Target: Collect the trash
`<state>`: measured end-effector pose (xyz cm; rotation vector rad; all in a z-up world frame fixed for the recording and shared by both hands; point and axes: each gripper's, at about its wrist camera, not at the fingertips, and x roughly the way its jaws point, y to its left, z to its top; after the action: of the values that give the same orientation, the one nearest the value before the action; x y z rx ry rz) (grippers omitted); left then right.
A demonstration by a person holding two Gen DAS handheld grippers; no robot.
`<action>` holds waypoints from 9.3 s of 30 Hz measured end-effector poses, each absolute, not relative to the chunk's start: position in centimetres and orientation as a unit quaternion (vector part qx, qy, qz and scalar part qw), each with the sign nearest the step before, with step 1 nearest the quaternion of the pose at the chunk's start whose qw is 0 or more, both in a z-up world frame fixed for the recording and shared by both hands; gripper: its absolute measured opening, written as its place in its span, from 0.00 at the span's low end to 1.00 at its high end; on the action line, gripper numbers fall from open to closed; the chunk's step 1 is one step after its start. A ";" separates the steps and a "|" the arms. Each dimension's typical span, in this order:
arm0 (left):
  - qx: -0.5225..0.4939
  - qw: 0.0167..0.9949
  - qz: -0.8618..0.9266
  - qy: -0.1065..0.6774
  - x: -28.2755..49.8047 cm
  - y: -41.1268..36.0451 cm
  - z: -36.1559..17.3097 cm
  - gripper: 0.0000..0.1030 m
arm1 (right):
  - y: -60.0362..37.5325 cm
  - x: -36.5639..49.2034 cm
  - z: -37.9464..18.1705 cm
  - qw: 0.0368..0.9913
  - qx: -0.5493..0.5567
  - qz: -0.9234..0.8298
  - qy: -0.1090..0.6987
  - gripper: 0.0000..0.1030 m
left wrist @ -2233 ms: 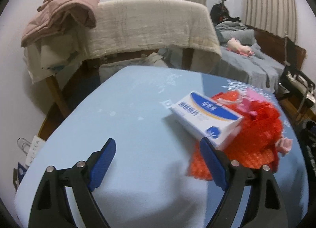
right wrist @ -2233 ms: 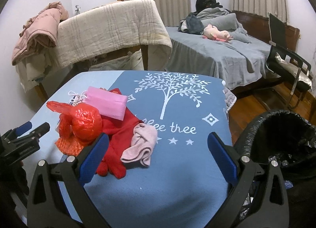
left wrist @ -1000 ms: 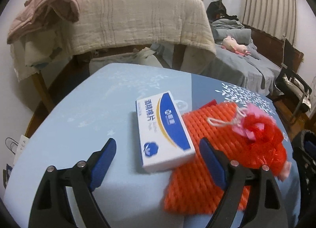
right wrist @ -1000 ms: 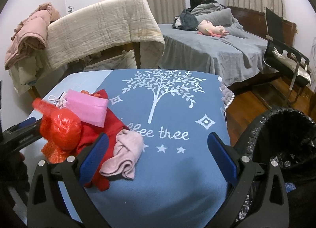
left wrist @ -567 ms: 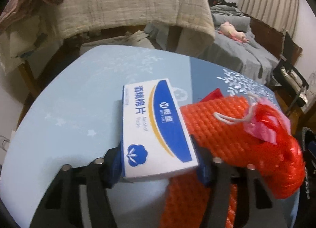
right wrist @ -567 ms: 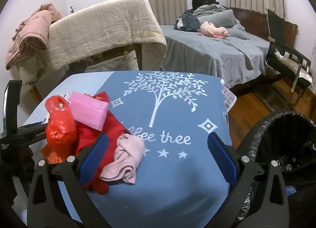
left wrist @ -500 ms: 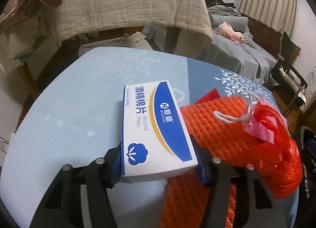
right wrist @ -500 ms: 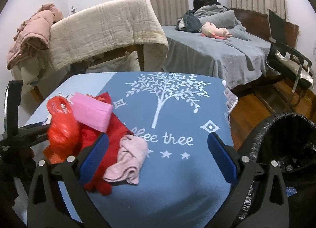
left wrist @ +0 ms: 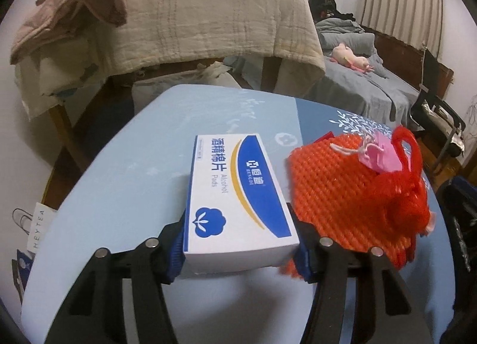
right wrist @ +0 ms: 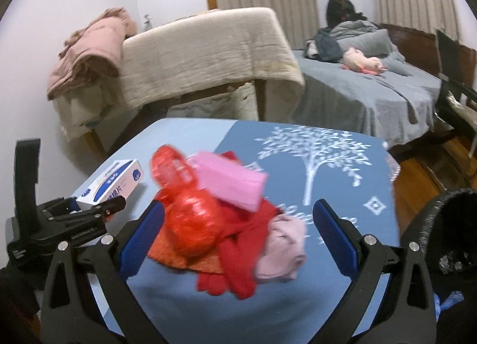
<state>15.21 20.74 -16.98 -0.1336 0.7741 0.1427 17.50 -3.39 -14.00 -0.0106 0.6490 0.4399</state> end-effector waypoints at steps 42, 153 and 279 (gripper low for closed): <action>-0.022 0.952 -0.109 0.284 12.2 4.0 -7.7 0.54 | -17.8 10.8 -7.2 0.951 0.039 0.139 0.273 0.36; -0.064 0.928 -0.057 0.362 17.0 12.6 -17.2 0.00 | -10.5 16.2 -14.6 0.935 -0.018 0.130 0.328 0.95; 0.005 0.935 -0.170 0.310 13.7 -5.5 -8.7 0.13 | -27.2 9.6 -7.4 0.959 0.051 0.055 0.272 0.11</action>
<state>13.73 -5.52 -8.71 0.0092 0.6344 -0.3469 9.55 -27.22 -7.43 0.1043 0.5521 0.1118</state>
